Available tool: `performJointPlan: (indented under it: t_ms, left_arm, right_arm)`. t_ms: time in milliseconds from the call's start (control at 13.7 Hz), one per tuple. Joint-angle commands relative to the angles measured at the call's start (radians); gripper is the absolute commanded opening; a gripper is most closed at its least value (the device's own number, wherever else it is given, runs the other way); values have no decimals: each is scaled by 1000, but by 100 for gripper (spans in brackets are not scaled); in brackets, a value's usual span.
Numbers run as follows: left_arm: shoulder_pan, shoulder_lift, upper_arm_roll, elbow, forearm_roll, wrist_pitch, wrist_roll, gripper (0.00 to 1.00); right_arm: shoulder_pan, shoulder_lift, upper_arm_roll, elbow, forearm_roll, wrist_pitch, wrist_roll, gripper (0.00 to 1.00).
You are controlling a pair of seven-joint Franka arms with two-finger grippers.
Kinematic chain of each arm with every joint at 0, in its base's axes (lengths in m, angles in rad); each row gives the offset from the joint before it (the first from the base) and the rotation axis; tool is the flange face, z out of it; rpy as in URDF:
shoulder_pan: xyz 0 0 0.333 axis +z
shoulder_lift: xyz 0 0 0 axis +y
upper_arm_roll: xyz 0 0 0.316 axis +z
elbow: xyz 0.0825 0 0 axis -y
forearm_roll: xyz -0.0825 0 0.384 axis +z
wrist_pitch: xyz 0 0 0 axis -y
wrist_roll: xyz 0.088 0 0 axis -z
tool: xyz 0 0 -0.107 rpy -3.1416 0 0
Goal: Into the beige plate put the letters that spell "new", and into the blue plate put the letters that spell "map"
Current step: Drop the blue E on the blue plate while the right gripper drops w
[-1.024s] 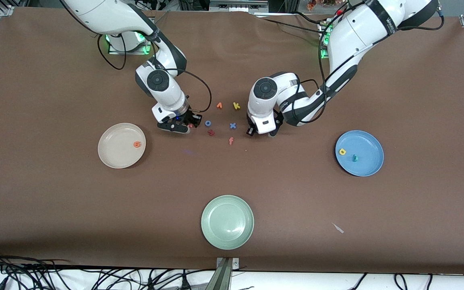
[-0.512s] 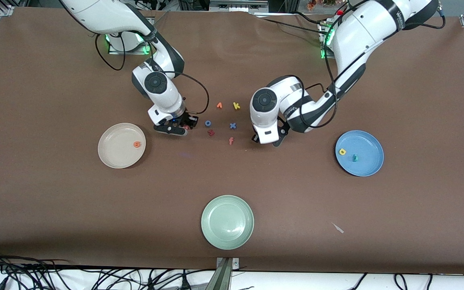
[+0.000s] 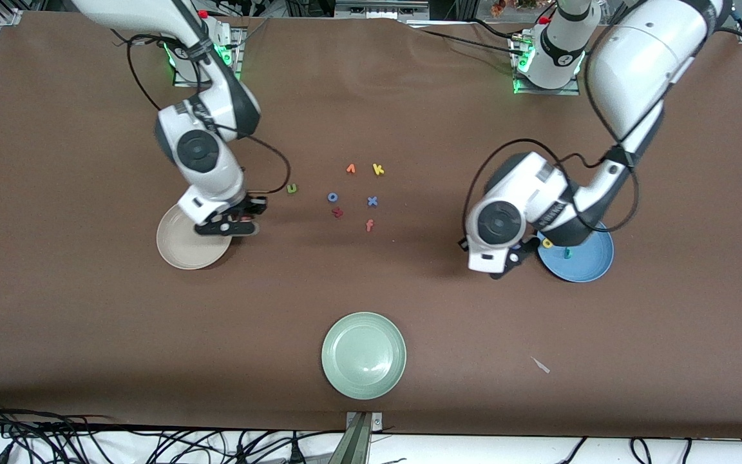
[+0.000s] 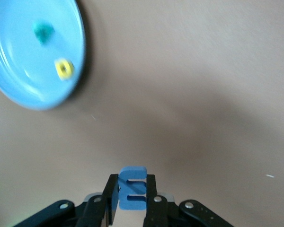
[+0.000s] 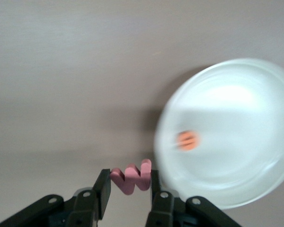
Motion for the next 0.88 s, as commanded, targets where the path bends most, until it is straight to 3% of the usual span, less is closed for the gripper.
performJointPlan:
  t_ms: [0, 73, 146, 293, 512, 585, 732, 805]
  left_arm:
    - [83, -15, 1, 10, -21, -58, 310, 0]
    - [106, -15, 7, 10, -19, -63, 401, 0]
    - [131, -13, 13, 7, -18, -63, 472, 0]
    - [165, -12, 36, -4, 16, -64, 623, 0]
    - [183, 9, 99, -5, 77, -52, 860, 0]
    - [183, 14, 129, -7, 83, -35, 932, 9]
    - [183, 19, 148, -5, 70, -25, 1018, 100]
    - [191, 8, 148, 1, 65, -34, 1034, 100]
  right_arm:
    - [0, -16, -87, -40, 7, 17, -173, 19]
    - [-2, -16, -107, -54, 7, 37, -201, 20]
    - [-3, -16, -118, -78, 7, 72, -209, 28]
    - [-7, -14, -119, -120, 9, 136, -207, 63]
    - [-11, -19, -119, -118, 9, 130, -189, 85]
    - [-11, -22, -115, -117, 10, 120, -160, 85]
    - [-10, -28, -55, -117, 10, 106, -38, 85]
    - [-10, -28, -18, -120, 9, 103, 45, 85]
